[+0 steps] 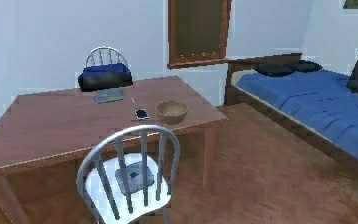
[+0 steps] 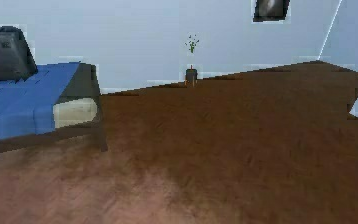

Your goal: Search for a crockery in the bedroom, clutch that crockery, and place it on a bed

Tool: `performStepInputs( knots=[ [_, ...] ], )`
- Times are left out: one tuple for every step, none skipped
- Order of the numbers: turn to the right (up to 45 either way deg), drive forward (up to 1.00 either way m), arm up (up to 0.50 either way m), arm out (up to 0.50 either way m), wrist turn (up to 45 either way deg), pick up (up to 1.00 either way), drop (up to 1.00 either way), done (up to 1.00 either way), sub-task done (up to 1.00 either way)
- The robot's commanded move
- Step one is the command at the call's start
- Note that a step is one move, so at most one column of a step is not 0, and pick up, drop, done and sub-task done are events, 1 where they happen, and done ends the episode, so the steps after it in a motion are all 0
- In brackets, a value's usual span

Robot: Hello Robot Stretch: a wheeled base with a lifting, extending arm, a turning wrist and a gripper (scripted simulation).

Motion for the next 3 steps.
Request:
performStepInputs(
  knots=[
    [9.0,0.00,0.00,0.00,0.0,0.00,0.00,0.00,0.00],
    [0.0,0.55,0.00,0.00,0.0,0.00,0.00,0.00,0.00],
    [-45.0,0.00,0.00,0.00,0.0,0.00,0.00,0.00,0.00]
  ],
)
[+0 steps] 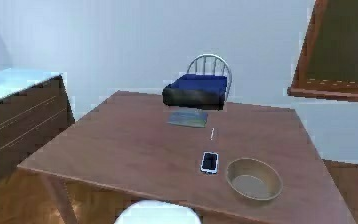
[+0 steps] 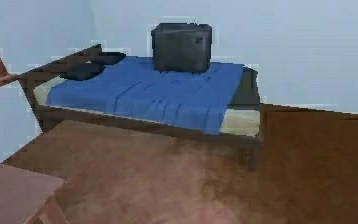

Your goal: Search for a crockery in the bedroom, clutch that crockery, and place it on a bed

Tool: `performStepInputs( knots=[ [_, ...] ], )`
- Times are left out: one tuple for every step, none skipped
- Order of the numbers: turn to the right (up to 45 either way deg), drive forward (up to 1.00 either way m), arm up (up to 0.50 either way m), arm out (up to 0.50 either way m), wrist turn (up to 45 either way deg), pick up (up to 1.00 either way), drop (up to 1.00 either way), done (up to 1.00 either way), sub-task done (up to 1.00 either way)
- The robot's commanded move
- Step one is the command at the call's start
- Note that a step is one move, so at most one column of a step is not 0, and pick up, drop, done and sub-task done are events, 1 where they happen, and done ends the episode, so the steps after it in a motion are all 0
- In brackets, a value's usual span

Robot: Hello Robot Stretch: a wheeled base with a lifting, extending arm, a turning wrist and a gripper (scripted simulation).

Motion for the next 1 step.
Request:
performStepInputs(
  knots=[
    [-45.0,0.00,0.00,0.00,0.0,0.00,0.00,0.00,0.00]
  ],
)
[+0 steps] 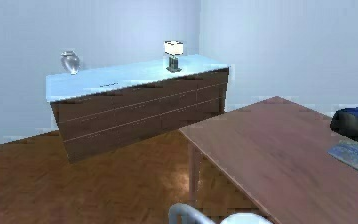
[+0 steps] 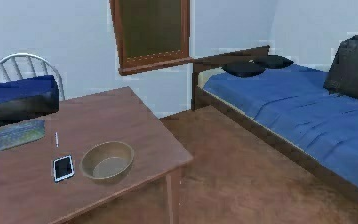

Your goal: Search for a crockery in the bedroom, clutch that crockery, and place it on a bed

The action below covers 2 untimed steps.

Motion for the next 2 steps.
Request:
performStepInputs(
  knots=[
    [-18.0,0.00,0.00,0.00,0.0,0.00,0.00,0.00,0.00],
    [0.0,0.00,0.50,0.00,0.0,0.00,0.00,0.00,0.00]
  ],
)
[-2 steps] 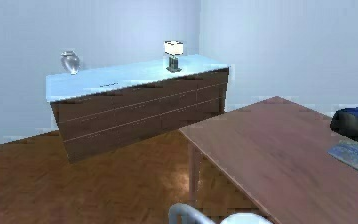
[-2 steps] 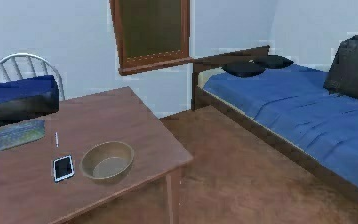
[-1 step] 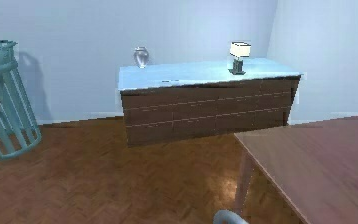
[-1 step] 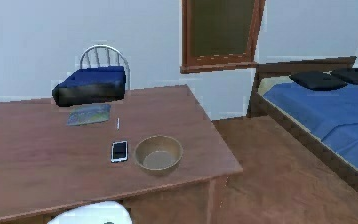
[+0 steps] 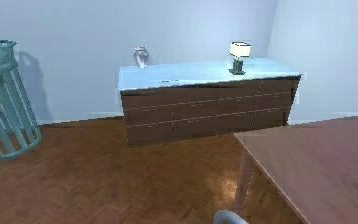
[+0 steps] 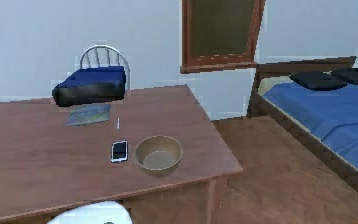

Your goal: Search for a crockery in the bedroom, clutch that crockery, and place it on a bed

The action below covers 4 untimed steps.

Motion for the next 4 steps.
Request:
performStepInputs(
  knots=[
    [0.0,0.00,0.38,0.00,0.0,0.00,0.00,0.00,0.00],
    [0.0,0.00,0.00,0.28,0.0,0.00,0.00,0.00,0.00],
    [0.0,0.00,0.00,0.00,45.0,0.00,0.00,0.00,0.00],
    [0.0,0.00,0.00,0.00,45.0,0.00,0.00,0.00,0.00]
  ],
)
